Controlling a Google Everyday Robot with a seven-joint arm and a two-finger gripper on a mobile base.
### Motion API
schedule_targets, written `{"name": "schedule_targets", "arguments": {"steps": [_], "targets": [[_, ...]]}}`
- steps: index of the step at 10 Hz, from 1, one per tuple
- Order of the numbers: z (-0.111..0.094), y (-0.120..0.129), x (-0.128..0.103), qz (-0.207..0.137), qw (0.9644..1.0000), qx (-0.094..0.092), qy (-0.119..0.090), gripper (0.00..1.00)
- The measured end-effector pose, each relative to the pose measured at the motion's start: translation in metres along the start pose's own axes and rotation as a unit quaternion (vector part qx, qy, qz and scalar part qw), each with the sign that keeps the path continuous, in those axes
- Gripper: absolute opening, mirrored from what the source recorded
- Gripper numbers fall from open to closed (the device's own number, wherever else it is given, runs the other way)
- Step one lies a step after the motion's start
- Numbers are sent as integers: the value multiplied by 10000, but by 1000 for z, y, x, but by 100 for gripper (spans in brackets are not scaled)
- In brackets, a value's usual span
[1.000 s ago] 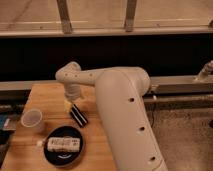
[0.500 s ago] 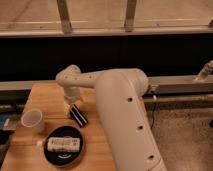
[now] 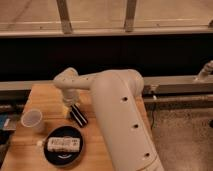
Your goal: Place the eraser on the white sponge
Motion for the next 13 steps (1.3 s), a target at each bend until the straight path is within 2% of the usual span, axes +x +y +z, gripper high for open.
{"name": "schedule_targets", "arguments": {"steps": [1, 6, 7, 9, 11, 13], "targets": [[2, 0, 1, 8, 10000, -18, 12, 61], [3, -1, 7, -42, 10000, -37, 5, 9], [2, -2, 7, -6, 9999, -101, -79, 2], [-14, -17, 14, 182, 9992, -158, -326, 0], [-45, -33, 22, 317, 9976, -94, -612, 0], [-88, -56, 31, 497, 9941, 54, -966, 0]]}}
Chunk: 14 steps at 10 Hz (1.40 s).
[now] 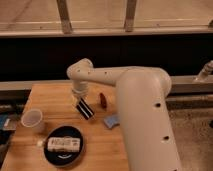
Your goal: Place the eraser on the white sponge
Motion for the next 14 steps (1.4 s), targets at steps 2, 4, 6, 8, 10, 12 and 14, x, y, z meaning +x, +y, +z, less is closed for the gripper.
{"name": "schedule_targets", "arguments": {"steps": [2, 4, 6, 8, 10, 12, 14], "targets": [[-26, -31, 13, 204, 9994, 124, -233, 0], [-40, -52, 34, 429, 9983, 158, -353, 0], [-48, -73, 60, 767, 9962, 253, -323, 0], [-48, -82, 79, 1029, 9940, 278, -264, 0], [-45, -97, 114, 1399, 9895, 319, -150, 0], [-35, -100, 139, 1668, 9856, 280, -27, 0], [-25, -95, 156, 1826, 9830, 196, 72, 0]]}}
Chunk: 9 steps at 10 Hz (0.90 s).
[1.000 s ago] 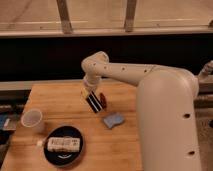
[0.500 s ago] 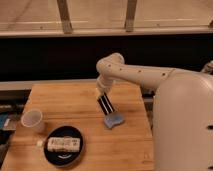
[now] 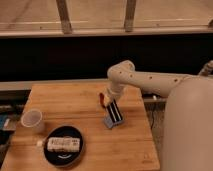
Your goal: Place the eraser on the white sponge
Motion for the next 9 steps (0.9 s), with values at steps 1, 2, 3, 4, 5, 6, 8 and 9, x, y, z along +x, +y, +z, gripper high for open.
{"name": "schedule_targets", "arguments": {"steps": [1, 2, 3, 4, 5, 6, 8, 9], "targets": [[5, 4, 7, 19, 10000, -40, 58, 0], [13, 10, 12, 18, 9999, -96, 142, 0], [20, 14, 15, 7, 9997, -135, 216, 0], [25, 16, 17, 11, 9994, -154, 294, 0], [31, 17, 19, 40, 9992, -176, 356, 5], [35, 15, 22, 112, 9989, -181, 421, 16], [38, 8, 29, 235, 9984, -187, 473, 36], [38, 6, 31, 276, 9982, -188, 492, 45]]}}
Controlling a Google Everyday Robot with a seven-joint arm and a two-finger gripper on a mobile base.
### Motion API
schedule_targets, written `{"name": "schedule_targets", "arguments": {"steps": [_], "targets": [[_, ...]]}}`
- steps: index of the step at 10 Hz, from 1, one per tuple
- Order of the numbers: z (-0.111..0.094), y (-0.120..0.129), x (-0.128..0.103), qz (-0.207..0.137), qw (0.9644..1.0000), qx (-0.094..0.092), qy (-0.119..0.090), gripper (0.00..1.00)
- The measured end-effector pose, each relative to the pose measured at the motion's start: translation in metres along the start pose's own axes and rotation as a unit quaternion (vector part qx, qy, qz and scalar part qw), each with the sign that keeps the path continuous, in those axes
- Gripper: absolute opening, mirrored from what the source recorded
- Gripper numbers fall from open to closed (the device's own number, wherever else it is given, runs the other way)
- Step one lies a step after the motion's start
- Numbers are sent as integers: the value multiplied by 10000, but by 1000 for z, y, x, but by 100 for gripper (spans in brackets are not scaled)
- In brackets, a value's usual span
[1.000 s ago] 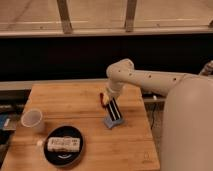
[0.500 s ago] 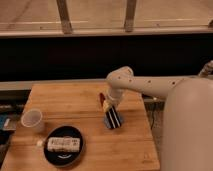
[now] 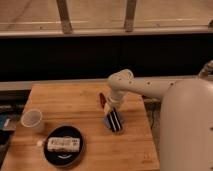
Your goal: Place the eraser on the white sponge
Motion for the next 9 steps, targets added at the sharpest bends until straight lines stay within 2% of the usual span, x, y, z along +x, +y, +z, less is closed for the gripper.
{"name": "schedule_targets", "arguments": {"steps": [3, 4, 6, 9], "targets": [[1, -2, 0, 35, 10000, -29, 19, 75], [1, -2, 0, 5, 10000, -59, 7, 80], [-1, 1, -2, -158, 9998, -111, -78, 80], [-1, 4, -4, -192, 9997, -116, -93, 80]]}}
